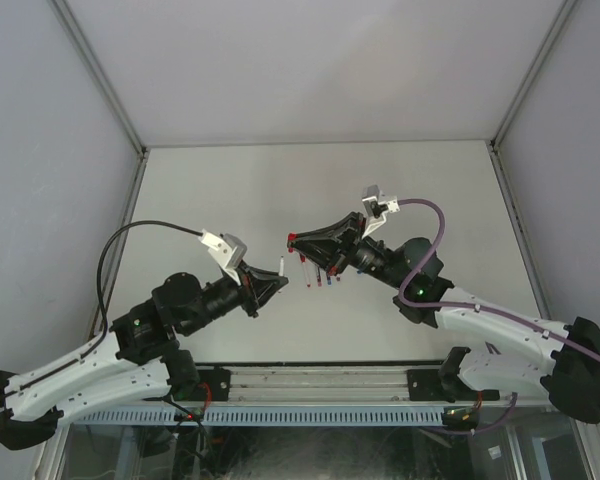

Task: Insert the pens into the pen caps
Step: Insert the pen cap onto the pen.

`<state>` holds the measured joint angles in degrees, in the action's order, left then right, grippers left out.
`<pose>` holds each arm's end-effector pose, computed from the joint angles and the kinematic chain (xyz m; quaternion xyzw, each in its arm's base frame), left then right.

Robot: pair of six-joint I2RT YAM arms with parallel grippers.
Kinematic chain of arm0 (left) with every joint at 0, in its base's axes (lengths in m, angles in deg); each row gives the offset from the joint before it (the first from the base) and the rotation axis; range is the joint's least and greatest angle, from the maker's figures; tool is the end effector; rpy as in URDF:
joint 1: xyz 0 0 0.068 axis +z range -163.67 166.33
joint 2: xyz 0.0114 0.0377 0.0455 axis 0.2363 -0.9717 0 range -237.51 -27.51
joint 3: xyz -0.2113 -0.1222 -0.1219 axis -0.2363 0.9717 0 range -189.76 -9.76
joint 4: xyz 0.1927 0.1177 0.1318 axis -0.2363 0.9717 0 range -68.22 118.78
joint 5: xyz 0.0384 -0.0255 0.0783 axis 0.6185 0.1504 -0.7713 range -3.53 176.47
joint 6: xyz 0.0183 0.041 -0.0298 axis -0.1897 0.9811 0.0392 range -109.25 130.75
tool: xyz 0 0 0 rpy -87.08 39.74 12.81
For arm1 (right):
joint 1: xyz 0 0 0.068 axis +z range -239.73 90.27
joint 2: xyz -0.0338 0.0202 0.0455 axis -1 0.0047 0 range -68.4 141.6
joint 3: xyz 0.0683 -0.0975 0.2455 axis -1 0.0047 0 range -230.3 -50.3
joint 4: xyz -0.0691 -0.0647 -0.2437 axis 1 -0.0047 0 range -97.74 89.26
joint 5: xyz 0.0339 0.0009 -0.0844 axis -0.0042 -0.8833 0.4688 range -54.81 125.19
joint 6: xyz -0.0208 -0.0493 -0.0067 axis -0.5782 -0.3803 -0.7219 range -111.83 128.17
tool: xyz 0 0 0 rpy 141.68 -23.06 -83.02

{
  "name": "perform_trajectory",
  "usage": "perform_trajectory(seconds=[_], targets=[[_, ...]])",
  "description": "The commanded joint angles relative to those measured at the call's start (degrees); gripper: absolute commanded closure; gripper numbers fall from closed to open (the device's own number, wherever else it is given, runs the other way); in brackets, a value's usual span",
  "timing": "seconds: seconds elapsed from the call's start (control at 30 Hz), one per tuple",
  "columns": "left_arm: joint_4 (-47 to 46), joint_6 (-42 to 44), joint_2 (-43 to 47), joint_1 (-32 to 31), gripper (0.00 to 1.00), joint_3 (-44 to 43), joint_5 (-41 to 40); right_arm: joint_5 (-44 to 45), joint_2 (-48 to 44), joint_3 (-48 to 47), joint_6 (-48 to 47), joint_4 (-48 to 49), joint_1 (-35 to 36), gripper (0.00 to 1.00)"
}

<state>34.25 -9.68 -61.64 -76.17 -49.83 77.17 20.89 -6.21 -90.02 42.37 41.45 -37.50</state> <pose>0.0732 -0.1280 0.3343 0.2166 0.7136 -0.3940 0.5373 0.1451 0.2018 0.3455 -0.1901 0.5481 0.6078 0.5422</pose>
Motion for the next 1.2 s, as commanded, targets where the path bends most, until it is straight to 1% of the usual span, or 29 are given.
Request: perform_trajectory(seconds=[0.0, 0.17, 0.43, 1.17], targets=[[-3.8, 1.7, 0.2, -0.4, 1.00, 1.3, 3.1, -5.2, 0.8, -3.3, -1.5, 6.4, 0.6, 1.00], [-4.3, 2.1, 0.4, -0.4, 1.00, 1.3, 4.4, -5.8, 1.8, -4.3, -2.3, 6.2, 1.5, 1.00], [-4.3, 2.1, 1.5, -0.4, 1.00, 1.6, 3.7, -1.3, 2.3, -4.3, -1.6, 3.0, 2.2, 1.00], [-4.3, 2.1, 1.7, -0.4, 1.00, 2.0, 3.2, -2.0, 2.3, -4.2, -1.0, 4.4, 2.6, 1.00]])
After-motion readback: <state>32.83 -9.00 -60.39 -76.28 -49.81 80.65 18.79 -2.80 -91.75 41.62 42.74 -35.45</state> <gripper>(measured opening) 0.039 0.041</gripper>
